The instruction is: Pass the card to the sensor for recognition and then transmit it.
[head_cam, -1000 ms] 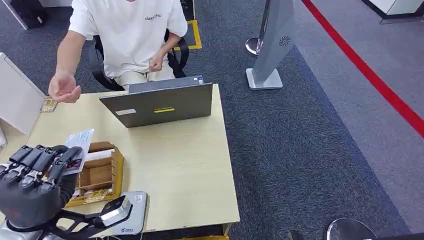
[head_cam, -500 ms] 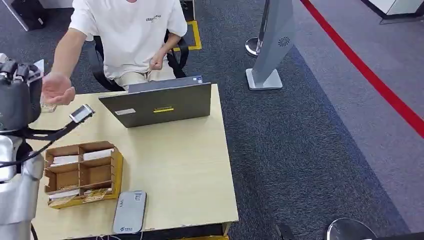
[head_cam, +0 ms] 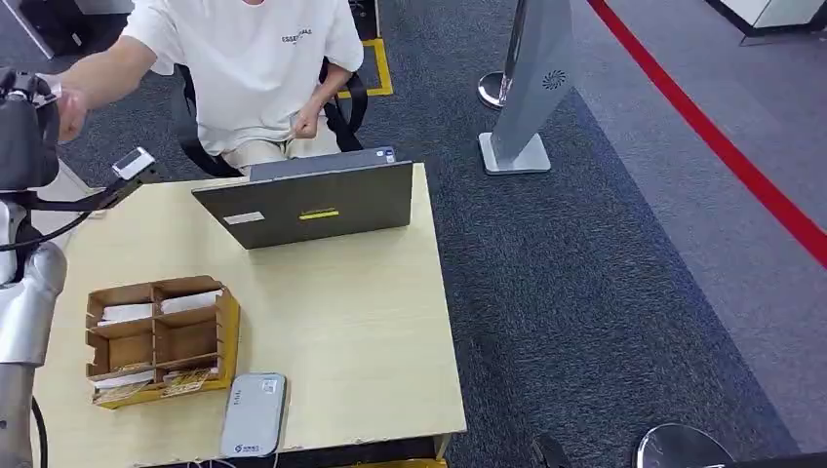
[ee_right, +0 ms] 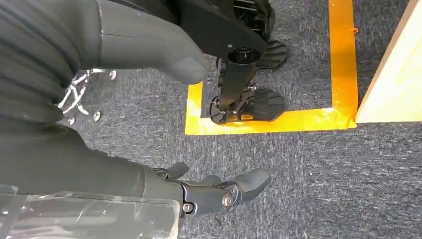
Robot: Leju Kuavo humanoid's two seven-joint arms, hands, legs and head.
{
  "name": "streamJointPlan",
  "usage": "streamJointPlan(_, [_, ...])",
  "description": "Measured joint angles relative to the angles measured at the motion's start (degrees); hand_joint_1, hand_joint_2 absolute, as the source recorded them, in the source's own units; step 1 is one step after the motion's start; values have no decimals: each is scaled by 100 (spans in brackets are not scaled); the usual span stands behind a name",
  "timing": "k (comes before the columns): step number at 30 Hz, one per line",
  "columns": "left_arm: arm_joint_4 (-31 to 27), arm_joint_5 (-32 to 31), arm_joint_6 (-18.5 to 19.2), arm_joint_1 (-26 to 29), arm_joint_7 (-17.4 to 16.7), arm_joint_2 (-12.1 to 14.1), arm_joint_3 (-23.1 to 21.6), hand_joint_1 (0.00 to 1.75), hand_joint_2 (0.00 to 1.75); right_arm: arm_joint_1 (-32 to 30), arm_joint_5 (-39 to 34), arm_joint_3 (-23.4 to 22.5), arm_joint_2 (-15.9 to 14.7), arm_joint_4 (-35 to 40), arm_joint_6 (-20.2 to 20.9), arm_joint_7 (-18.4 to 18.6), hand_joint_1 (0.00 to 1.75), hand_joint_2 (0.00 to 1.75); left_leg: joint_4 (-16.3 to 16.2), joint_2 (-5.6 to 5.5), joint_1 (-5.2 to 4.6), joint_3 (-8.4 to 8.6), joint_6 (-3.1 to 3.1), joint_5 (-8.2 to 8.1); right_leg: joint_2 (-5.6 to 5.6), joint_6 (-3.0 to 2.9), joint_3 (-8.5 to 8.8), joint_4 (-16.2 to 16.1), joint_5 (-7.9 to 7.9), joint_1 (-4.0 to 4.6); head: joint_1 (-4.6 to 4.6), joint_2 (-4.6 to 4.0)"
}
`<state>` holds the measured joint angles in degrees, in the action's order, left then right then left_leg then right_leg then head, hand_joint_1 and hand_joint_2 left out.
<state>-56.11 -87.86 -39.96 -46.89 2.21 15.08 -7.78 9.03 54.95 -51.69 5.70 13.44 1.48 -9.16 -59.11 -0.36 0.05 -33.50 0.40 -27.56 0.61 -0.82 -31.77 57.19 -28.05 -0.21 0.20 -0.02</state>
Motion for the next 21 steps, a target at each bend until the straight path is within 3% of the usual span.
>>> streamJointPlan(8, [64,24,0,25,94,-2,-7,175,175,1,-2,46,2,-11,15,0,0,175,0,1,0,-8,0,0,1,0,-8,1,0,1,0,0])
streamJointPlan(9, [64,28,0,35,125,-2,-7,0,175,1,-2,50,2,-11,15,2,0,175,0,1,0,-13,0,0,1,0,-13,1,0,1,0,0])
streamJointPlan(21, [44,227,-4,137,479,-94,-7,0,175,-3,-96,125,2,-17,-24,13,0,175,0,-1,0,-25,0,0,-1,1,-24,0,-1,0,0,0])
